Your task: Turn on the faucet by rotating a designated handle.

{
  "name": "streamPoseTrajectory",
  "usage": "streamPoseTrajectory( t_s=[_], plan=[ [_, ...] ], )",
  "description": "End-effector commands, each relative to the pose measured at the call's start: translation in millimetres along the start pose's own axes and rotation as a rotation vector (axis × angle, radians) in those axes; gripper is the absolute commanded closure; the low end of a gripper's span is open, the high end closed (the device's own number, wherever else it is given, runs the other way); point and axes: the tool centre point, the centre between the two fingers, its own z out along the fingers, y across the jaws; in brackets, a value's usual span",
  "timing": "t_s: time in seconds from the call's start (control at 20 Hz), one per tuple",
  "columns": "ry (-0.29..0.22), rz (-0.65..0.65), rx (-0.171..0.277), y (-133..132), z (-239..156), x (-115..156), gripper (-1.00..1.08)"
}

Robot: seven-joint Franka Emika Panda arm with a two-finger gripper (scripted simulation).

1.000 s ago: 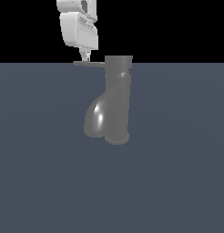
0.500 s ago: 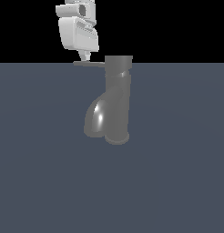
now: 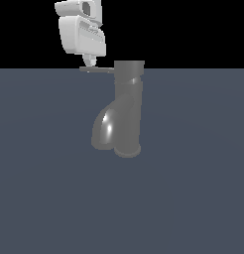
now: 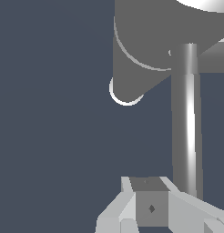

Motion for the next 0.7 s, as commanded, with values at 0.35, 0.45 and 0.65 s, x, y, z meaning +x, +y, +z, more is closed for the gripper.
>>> streamPoseTrajectory(
  t_s=[0.35,0.45,0.65],
  plan=[
    [0.000,0.000,0.000,27.4,0.1,1.9,1.08],
    [0.000,0.000,0.000,33.2,-0.1,2.6,1.08],
    [0.000,0.000,0.000,45.0,0.0,3.4,1.08]
  ],
)
